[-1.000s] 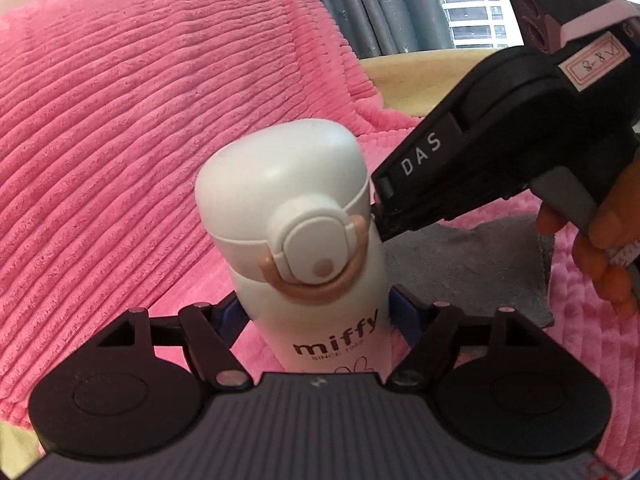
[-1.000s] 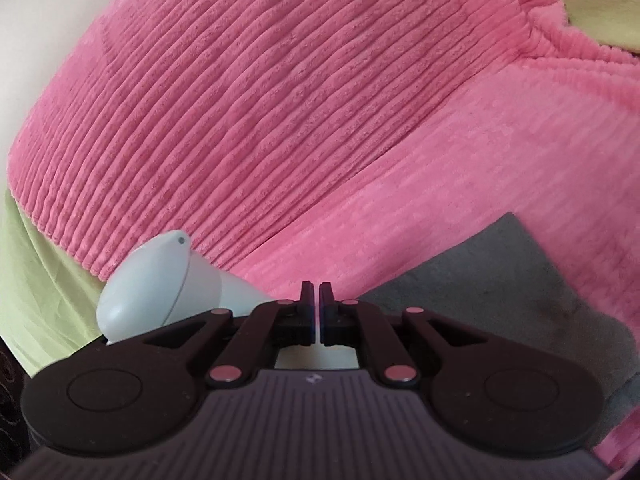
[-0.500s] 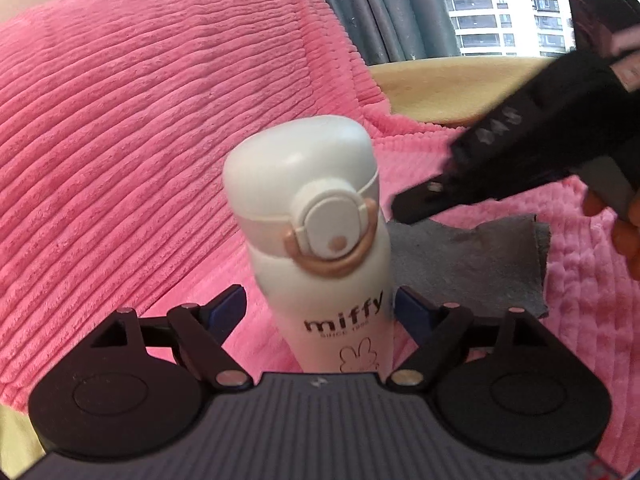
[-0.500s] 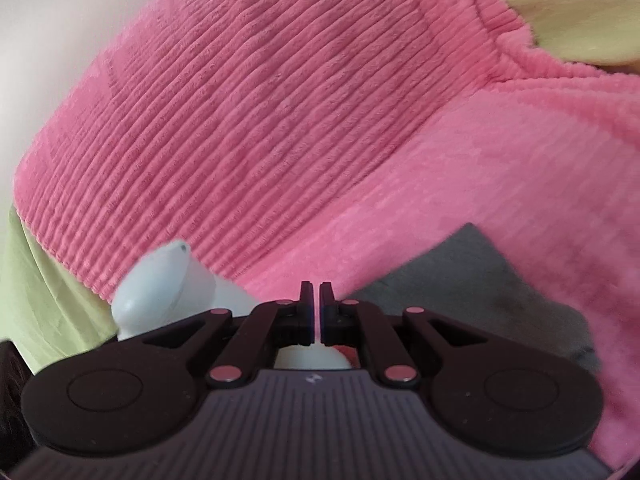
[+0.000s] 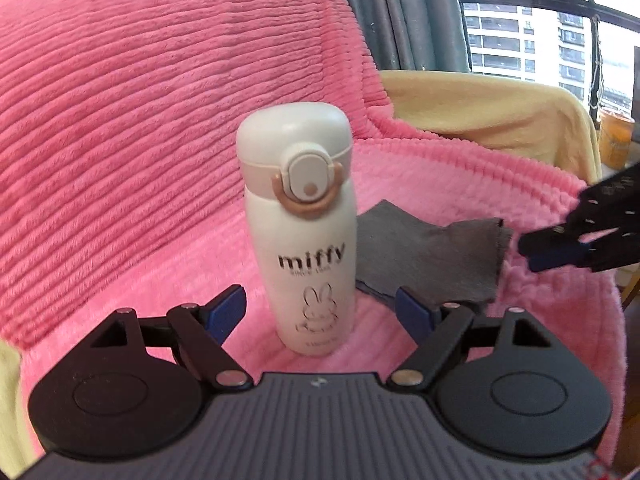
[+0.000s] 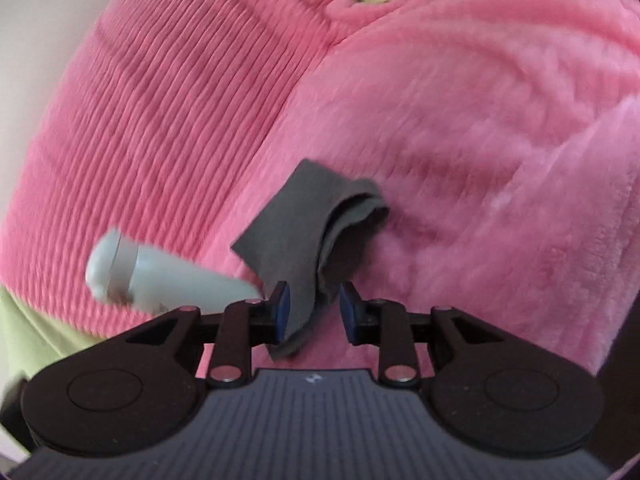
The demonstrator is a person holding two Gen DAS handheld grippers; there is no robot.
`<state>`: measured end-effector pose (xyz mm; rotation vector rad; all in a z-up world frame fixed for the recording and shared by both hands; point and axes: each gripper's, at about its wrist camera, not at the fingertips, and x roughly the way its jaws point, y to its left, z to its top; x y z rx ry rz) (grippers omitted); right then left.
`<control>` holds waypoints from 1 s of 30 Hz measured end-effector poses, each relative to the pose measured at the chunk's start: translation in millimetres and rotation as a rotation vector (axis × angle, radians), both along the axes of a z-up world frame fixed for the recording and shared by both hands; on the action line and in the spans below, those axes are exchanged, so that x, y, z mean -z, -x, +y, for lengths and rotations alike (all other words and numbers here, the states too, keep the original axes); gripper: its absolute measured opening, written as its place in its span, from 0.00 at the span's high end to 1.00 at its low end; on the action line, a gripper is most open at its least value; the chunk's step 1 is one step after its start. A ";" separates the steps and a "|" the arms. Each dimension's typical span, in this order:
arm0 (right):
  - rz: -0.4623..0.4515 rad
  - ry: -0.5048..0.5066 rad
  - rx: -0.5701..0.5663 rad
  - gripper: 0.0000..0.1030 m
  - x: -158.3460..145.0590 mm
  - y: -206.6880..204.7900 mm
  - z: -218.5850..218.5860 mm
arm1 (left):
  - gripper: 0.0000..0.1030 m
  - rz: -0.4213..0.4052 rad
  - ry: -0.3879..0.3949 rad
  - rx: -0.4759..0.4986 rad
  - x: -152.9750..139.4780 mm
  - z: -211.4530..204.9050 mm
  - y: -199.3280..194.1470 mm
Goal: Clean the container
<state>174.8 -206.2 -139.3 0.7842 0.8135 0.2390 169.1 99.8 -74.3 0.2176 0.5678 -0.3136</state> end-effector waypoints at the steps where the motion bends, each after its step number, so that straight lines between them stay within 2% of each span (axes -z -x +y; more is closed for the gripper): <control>1: 0.015 -0.009 0.017 0.75 3.1 -5.3 -1.8 | 0.19 0.005 0.009 -0.004 -0.8 0.5 3.0; 5: 0.054 0.024 0.072 0.75 15.2 -31.4 1.8 | 0.19 0.020 0.030 -0.018 -2.4 3.5 11.5; 9: 0.049 0.020 0.069 0.76 32.3 -55.2 7.8 | 0.19 0.045 0.048 -0.036 -0.6 3.3 13.2; 11: 0.043 0.021 0.076 0.83 38.1 -60.4 7.6 | 0.19 0.056 0.057 -0.046 0.2 2.1 14.0; 14: -0.020 0.049 0.060 0.91 27.0 -59.6 5.8 | 0.19 0.067 0.070 -0.049 0.8 0.3 16.6; 17: -0.079 0.124 0.079 0.92 6.4 -52.3 -4.0 | 0.19 0.072 0.075 -0.049 0.4 -1.7 18.4; 19: -0.085 0.147 0.111 0.92 -2.3 -48.1 -15.1 | 0.19 0.076 0.079 -0.050 -0.2 -4.4 18.5; 21: -0.050 0.142 0.095 0.92 -0.8 -48.5 -21.8 | 0.19 0.085 0.082 -0.056 -0.5 -9.1 17.3; 24: 0.018 0.161 0.091 0.84 7.4 -50.6 -19.3 | 0.18 0.107 0.082 -0.083 -0.7 -15.1 14.8; 27: 0.025 0.189 0.108 0.79 2.0 -44.3 -20.3 | 0.18 0.132 0.084 -0.117 -1.8 -16.8 14.8; 30: -0.015 0.328 0.098 0.76 -17.3 -26.2 -20.1 | 0.14 0.150 0.075 -0.144 -5.7 -18.7 19.4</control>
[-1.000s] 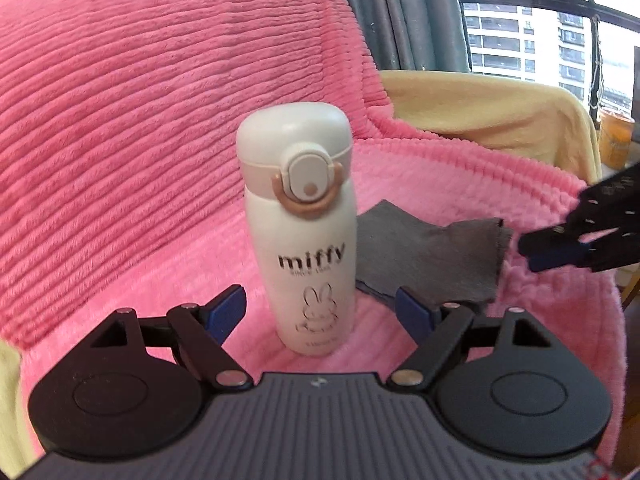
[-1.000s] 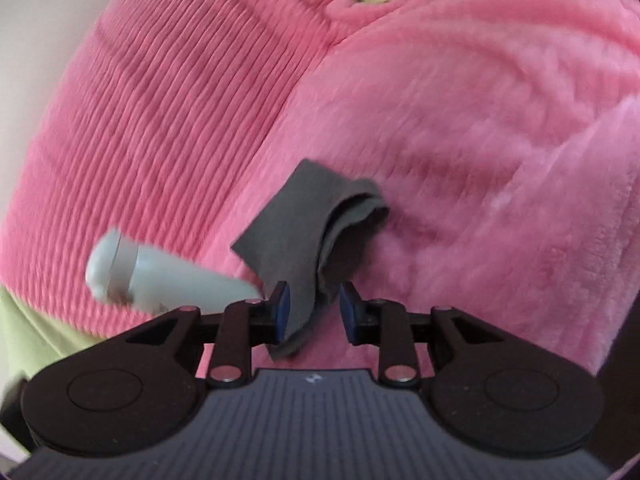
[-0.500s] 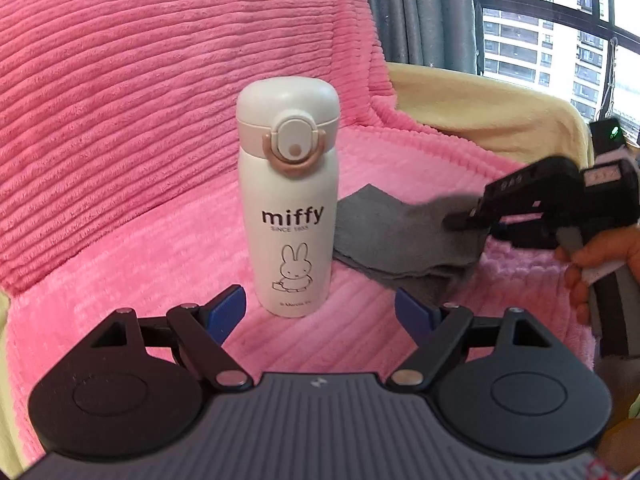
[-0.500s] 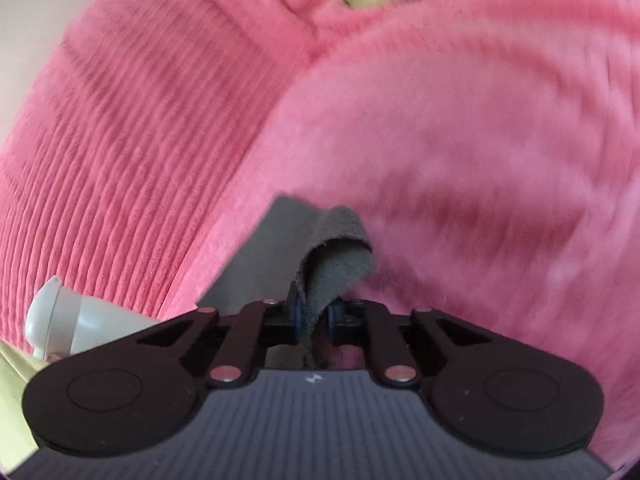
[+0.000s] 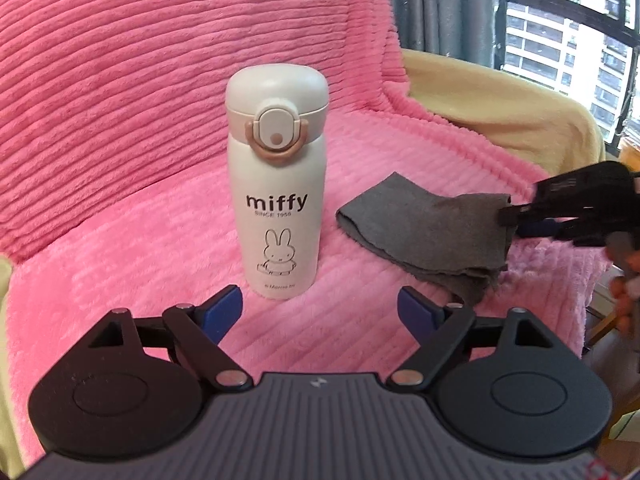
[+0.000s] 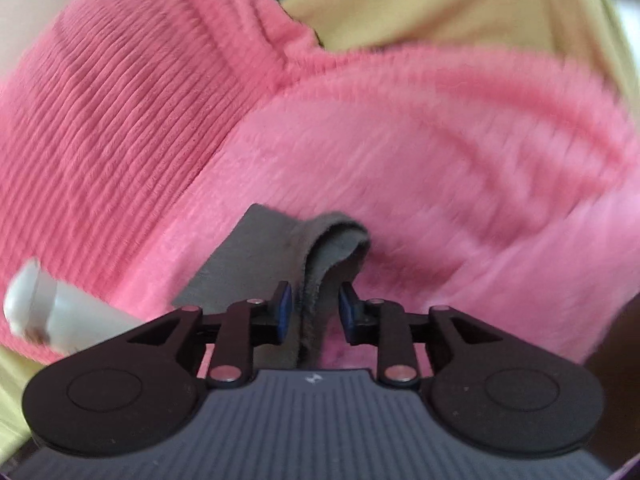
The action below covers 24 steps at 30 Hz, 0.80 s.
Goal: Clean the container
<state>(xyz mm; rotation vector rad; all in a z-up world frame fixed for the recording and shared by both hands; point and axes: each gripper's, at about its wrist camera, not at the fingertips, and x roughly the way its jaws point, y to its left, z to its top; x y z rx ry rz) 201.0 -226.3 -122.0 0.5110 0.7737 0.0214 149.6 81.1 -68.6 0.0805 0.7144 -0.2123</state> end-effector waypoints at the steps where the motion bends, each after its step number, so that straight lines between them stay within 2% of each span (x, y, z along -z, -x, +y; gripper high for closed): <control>1: -0.018 0.036 -0.016 0.76 -6.1 9.3 -1.0 | 0.14 0.009 -0.013 -0.010 -1.3 -0.6 1.2; 7: -0.070 0.103 -0.149 0.76 -32.5 61.7 12.7 | 0.08 0.058 -0.043 -0.078 -15.1 -14.3 20.6; 12: -0.044 0.156 -0.231 0.77 -42.4 93.7 26.5 | 0.03 0.065 -0.077 -0.120 -25.8 -21.5 46.8; 16: -0.049 0.208 -0.259 0.77 -50.6 120.5 33.5 | 0.02 0.082 -0.103 -0.154 -33.7 -23.8 63.7; 24: -0.067 0.287 -0.291 0.77 -71.9 151.3 35.6 | 0.00 0.041 -0.142 -0.213 -56.1 -27.0 92.9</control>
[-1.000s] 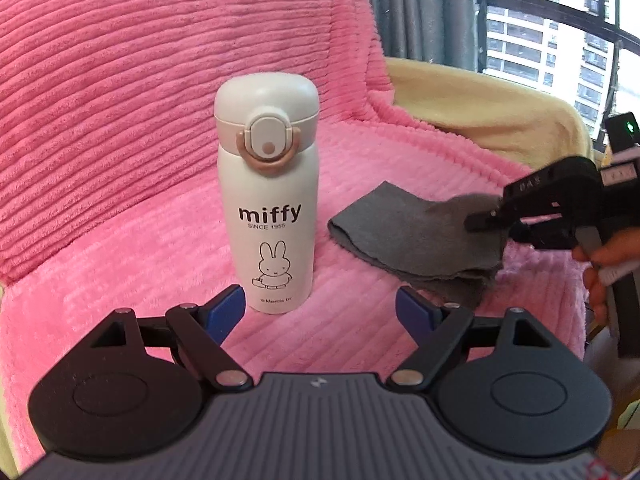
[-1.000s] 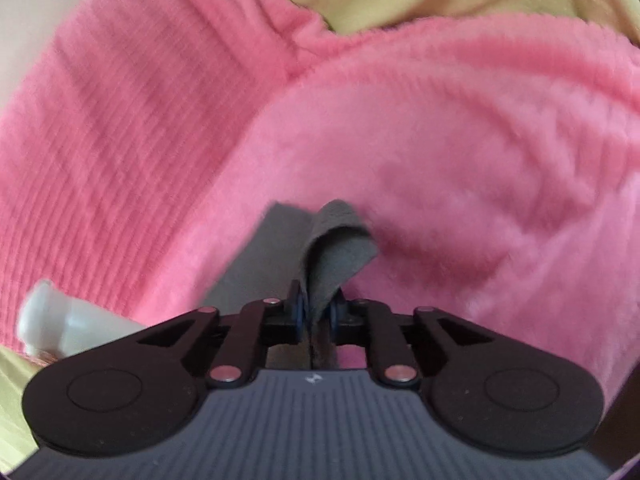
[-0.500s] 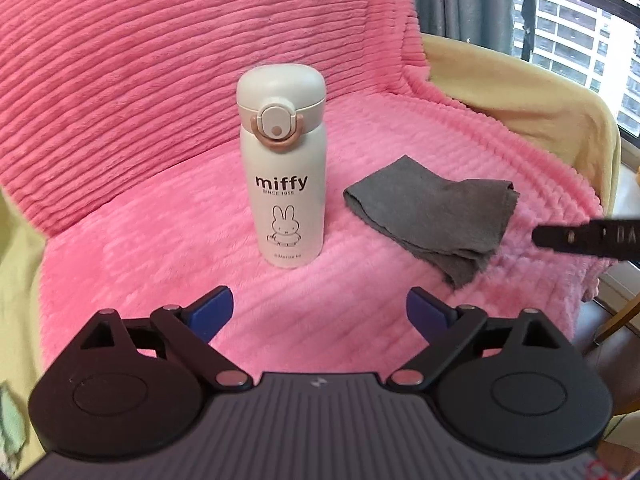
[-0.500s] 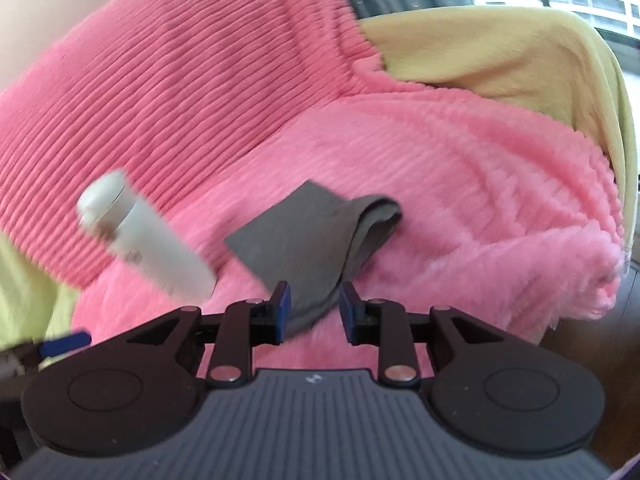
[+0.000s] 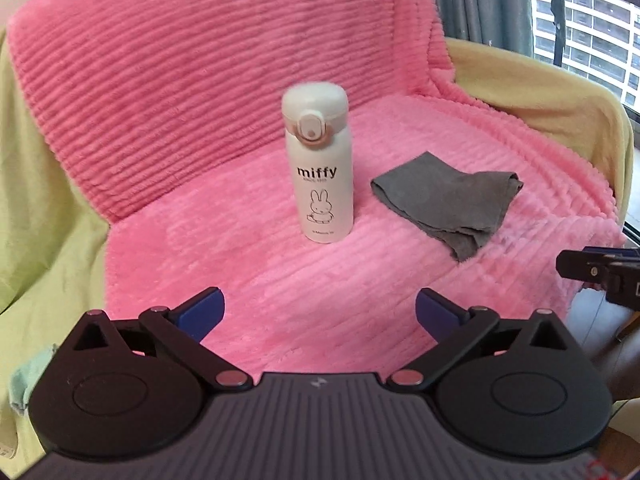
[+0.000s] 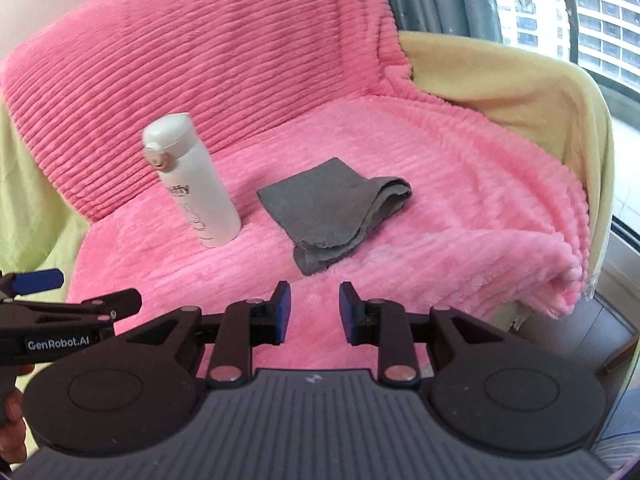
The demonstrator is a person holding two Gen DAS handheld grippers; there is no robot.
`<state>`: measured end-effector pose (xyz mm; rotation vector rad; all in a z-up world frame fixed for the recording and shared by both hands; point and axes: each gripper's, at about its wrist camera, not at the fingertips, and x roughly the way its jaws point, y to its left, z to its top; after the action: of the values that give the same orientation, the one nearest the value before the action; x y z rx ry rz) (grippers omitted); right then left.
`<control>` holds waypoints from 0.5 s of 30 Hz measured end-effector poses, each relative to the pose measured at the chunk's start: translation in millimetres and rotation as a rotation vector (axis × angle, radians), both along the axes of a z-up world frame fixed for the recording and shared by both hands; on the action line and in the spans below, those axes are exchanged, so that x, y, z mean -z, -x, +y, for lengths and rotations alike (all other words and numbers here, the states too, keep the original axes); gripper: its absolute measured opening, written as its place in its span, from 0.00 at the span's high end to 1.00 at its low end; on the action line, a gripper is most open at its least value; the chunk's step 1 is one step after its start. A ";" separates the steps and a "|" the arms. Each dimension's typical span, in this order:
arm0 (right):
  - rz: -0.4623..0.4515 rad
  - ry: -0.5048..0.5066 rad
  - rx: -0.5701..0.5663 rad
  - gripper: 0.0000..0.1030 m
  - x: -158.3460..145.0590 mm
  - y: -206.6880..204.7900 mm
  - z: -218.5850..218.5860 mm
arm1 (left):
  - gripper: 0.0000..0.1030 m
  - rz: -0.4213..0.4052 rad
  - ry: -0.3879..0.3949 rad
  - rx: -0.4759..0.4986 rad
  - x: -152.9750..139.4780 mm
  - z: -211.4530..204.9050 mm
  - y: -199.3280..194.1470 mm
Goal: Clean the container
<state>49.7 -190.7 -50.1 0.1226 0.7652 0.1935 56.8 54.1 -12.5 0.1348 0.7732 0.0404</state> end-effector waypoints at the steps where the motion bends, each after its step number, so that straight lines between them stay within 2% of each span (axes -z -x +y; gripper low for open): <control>1: -0.003 0.005 -0.006 0.77 -2.1 2.6 1.3 | 0.00 -0.005 -0.005 -0.003 -2.0 -1.7 2.4; 6: 0.003 0.030 -0.016 0.77 -5.1 9.2 6.9 | 0.00 -0.024 -0.025 -0.021 -8.9 -6.2 13.8; 10: 0.011 0.046 -0.017 0.77 -5.2 13.5 10.1 | 0.00 -0.039 0.048 -0.057 -13.5 4.4 22.1; 12: 0.012 0.049 -0.021 0.77 -5.4 15.3 10.8 | 0.00 -0.015 0.071 -0.066 -14.0 8.8 20.8; 15: 0.013 0.048 -0.025 0.77 -5.3 17.0 10.7 | 0.00 0.062 0.094 -0.058 -11.9 11.2 16.9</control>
<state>32.7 -180.0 -44.8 0.0690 0.7844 0.1981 39.9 65.3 -0.6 0.0249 0.8397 0.0547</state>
